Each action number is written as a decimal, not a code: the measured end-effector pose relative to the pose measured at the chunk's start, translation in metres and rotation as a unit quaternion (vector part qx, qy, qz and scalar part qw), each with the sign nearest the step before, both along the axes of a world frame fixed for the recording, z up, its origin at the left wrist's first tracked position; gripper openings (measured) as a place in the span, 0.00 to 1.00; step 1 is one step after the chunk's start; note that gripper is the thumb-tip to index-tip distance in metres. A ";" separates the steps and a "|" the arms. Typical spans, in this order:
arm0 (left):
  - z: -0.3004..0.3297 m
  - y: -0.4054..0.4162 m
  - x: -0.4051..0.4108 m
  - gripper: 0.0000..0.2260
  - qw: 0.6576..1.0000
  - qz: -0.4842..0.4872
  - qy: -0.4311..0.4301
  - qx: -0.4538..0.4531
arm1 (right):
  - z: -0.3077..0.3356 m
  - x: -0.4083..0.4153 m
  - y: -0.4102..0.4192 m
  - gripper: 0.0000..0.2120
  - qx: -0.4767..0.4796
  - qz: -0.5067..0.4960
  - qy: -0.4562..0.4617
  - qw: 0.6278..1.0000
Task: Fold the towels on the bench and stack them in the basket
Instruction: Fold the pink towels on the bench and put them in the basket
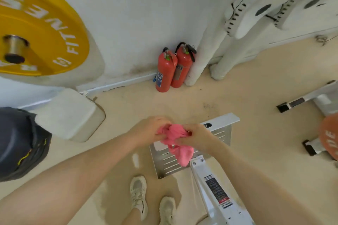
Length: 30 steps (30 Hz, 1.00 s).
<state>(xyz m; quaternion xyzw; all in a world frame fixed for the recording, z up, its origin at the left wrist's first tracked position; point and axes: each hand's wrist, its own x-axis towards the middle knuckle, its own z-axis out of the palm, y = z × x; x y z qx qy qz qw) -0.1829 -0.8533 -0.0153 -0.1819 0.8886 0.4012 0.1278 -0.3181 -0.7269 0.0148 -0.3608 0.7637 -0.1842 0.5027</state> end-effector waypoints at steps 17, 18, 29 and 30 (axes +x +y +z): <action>0.105 0.093 0.198 0.12 0.905 0.406 0.098 0.081 | 0.095 0.125 -0.018 0.19 -0.126 0.332 0.109 0.928; 0.111 0.096 0.211 0.11 0.894 0.428 0.114 0.074 | 0.095 0.140 -0.020 0.18 -0.142 0.328 0.120 0.926; 0.145 0.089 0.420 0.07 0.871 0.486 0.077 -0.009 | 0.107 0.364 -0.057 0.06 -0.250 0.367 0.057 0.894; 0.144 0.085 0.446 0.06 0.871 0.487 0.070 -0.014 | 0.108 0.387 -0.063 0.07 -0.254 0.350 0.032 0.901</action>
